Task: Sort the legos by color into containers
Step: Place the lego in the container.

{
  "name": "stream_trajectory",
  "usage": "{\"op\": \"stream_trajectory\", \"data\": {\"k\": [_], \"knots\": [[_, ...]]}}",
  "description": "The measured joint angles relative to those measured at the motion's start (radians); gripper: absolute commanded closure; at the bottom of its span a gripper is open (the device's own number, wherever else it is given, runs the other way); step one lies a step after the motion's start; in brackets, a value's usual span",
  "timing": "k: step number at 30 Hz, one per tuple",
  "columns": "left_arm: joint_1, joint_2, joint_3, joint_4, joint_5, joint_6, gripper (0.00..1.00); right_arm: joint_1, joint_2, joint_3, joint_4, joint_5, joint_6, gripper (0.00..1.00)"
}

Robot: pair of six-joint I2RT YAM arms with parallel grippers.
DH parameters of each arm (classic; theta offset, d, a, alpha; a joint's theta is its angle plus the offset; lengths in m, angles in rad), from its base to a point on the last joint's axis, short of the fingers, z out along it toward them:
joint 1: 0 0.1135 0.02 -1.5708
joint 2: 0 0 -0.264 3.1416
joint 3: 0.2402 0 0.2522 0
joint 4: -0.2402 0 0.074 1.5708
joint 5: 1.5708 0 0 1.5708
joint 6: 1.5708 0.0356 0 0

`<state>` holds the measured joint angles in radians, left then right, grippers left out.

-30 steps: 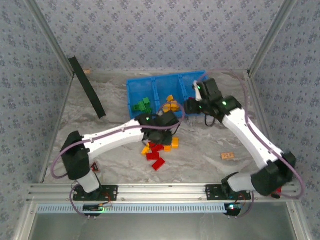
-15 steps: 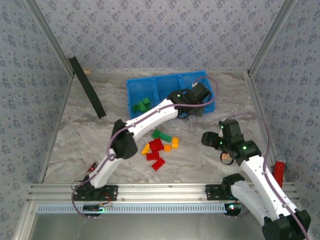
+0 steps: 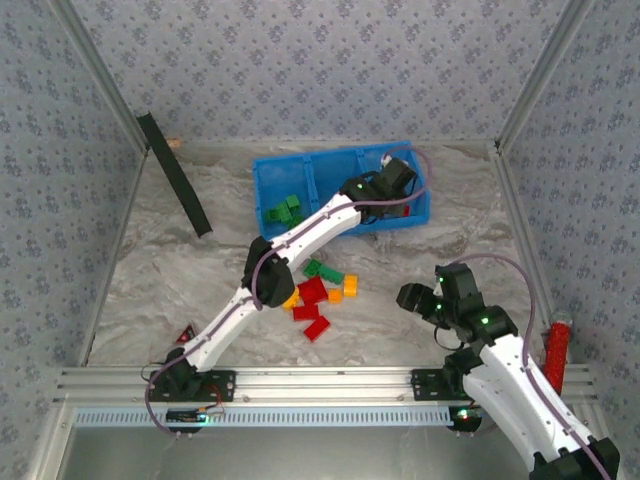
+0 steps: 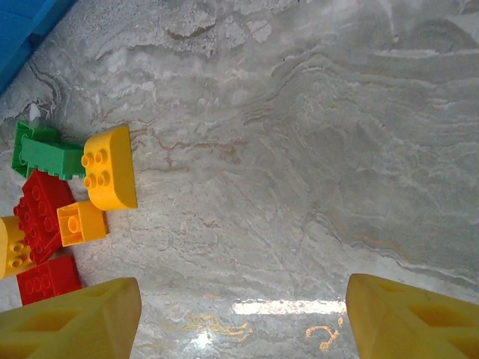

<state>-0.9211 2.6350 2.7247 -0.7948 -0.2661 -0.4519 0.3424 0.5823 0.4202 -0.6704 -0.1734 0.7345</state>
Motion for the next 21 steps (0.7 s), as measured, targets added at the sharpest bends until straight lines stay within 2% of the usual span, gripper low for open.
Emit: {"op": "stream_trajectory", "data": {"k": [14,21], "knots": [[0.011,0.036,0.0,0.092,0.019,0.014,0.71,0.031,0.0,-0.003,0.002,0.002,0.034,0.27],[0.01,0.037,-0.001,0.084,0.018,0.015,0.72,0.034,0.001,-0.003,0.002,0.005,0.033,0.26]]}}
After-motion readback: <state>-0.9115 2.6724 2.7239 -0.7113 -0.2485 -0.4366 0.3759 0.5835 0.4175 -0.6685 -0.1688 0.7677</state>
